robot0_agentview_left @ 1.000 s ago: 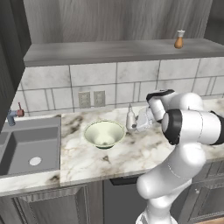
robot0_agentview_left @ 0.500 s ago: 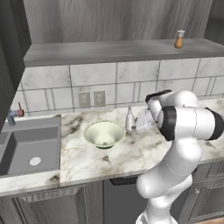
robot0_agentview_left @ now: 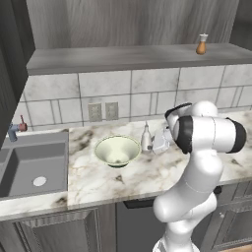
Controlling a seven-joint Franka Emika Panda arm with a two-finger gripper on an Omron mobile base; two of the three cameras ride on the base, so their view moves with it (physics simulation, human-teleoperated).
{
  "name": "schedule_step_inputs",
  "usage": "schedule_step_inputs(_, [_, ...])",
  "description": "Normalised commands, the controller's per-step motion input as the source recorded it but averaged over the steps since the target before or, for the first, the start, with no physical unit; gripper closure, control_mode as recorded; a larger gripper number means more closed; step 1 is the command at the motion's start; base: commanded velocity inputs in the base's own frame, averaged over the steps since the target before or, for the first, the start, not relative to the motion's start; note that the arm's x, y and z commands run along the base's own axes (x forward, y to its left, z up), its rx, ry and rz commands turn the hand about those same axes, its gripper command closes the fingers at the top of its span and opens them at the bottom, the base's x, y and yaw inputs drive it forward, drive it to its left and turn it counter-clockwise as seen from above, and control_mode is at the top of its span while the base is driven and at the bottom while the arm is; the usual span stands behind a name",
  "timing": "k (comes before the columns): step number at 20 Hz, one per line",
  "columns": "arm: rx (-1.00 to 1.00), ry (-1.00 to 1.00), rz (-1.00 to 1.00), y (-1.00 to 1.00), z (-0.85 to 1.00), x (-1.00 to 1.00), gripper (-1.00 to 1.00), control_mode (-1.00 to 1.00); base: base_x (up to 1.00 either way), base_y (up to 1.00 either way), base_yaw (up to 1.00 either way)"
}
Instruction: Retrieve the bottle and the shaker from the cabinet and place them next to the mixing bowl on the counter. Then add garlic from the fridge to the mixing bowl.
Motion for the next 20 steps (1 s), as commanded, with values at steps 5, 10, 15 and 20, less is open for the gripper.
schedule_step_inputs(5, [0.01,0.0,0.0,0.0,-0.08,0.0,1.0,-1.0,0.0,0.0,0.0])
schedule_step_inputs(10, [0.0,0.0,0.0,0.01,-0.33,0.0,1.0,-1.0,0.0,0.0,0.0])
schedule_step_inputs(15, [0.0,0.0,0.0,0.03,-0.29,0.0,1.0,-1.0,0.0,0.0,0.0])
schedule_step_inputs(20, [0.0,-0.01,0.0,0.03,-0.3,0.0,1.0,-1.0,0.0,0.0,0.0])
